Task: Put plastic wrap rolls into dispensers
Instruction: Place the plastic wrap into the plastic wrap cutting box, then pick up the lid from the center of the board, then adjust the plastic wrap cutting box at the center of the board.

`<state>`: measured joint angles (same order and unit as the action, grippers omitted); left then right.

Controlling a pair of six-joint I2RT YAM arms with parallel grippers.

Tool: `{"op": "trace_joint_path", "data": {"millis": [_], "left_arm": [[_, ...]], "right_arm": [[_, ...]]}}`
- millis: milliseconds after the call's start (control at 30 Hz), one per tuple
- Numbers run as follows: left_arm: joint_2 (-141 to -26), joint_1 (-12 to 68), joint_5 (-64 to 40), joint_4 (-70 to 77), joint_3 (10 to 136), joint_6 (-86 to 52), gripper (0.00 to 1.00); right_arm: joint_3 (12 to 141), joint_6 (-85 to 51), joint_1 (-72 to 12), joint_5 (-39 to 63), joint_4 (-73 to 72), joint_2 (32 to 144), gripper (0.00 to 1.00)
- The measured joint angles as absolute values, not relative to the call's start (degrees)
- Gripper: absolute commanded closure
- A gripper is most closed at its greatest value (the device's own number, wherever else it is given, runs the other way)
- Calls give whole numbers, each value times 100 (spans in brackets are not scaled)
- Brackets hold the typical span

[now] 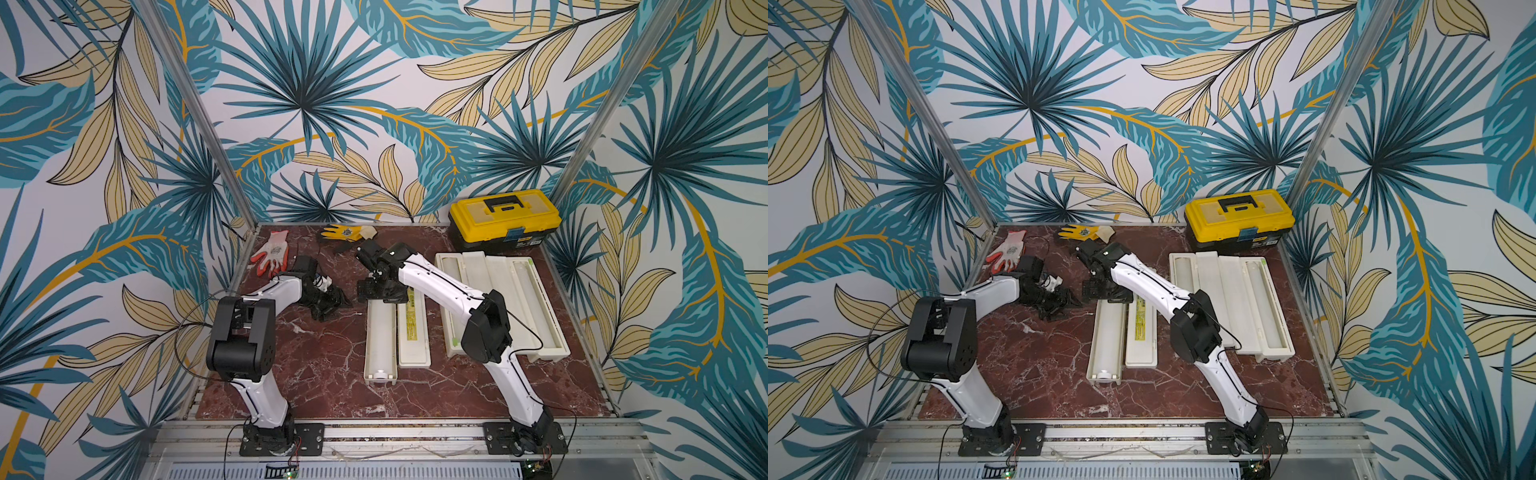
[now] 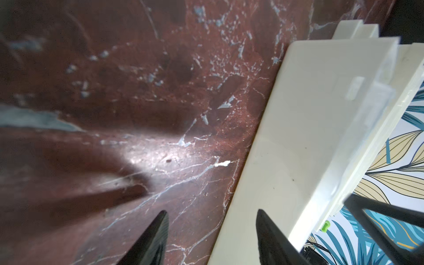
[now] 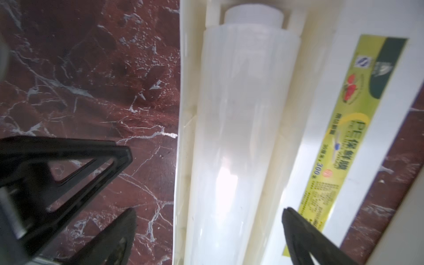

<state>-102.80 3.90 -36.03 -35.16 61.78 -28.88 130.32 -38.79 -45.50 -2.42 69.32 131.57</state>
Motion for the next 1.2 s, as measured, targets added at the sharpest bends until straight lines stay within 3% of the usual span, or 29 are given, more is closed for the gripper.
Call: {"op": "trace_joint_path", "data": {"millis": [300, 700, 1200], "left_arm": [[-10416, 729, -3581, -3468, 6099, -3096, 43], [-10311, 1365, -3575, -3297, 5881, -3653, 45], [-10219, 1959, -3636, -3240, 5697, -4071, 46]], "right_arm": [[11782, -3463, -3509, -506, 6917, 12110, 1], [11767, -2980, -3247, -244, 6604, 13323, 1], [11963, -2574, -2912, -137, 6342, 13734, 1]]}}
